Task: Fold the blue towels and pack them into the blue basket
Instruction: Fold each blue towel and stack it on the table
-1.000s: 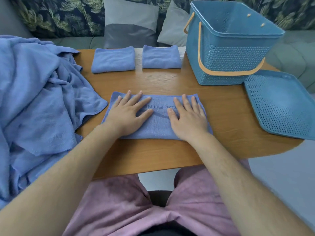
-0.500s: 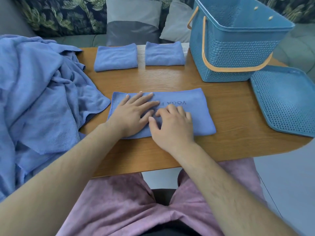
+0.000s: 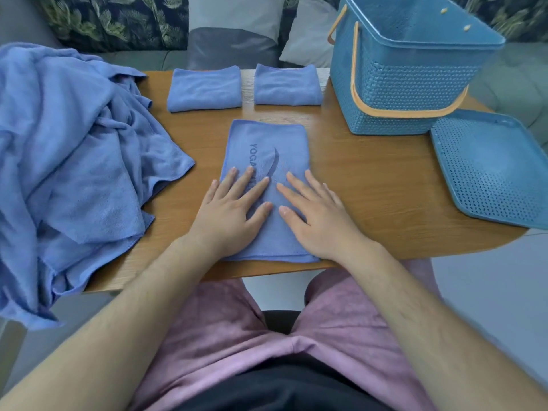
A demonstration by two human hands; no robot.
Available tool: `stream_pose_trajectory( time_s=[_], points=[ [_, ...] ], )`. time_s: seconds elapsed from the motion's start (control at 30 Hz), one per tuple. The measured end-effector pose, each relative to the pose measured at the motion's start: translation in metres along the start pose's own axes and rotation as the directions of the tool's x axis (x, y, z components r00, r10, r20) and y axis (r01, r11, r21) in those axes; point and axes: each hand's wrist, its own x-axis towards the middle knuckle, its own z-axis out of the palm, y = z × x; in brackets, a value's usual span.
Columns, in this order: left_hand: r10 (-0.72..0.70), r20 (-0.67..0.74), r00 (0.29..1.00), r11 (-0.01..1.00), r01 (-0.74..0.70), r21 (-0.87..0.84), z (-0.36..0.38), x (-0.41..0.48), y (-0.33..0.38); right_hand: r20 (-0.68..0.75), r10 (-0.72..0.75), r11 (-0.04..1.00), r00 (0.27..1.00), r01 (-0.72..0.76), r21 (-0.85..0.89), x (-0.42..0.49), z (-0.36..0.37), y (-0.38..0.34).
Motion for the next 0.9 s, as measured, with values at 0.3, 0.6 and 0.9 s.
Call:
stream_pose_trajectory(
  time_s=[0.3, 0.6, 0.9],
  points=[
    [-0.029, 0.024, 0.999, 1.0, 0.029, -0.01, -0.002, 0.015, 0.0, -0.169, -0.034, 0.94, 0.985, 0.09, 0.329, -0.027, 0.004, 0.015],
    [0.291, 0.073, 0.954, 0.918, -0.256, -0.304, -0.019, -0.035, -0.029, 0.046, -0.182, 0.937, 0.982, 0.159, 0.311, -0.034, -0.022, 0.031],
    [0.327, 0.116, 0.938, 0.916, -0.284, -0.285, -0.036, -0.028, -0.027, -0.18, -0.177, 0.935, 0.967, 0.223, 0.276, -0.027, -0.014, 0.033]
  ],
)
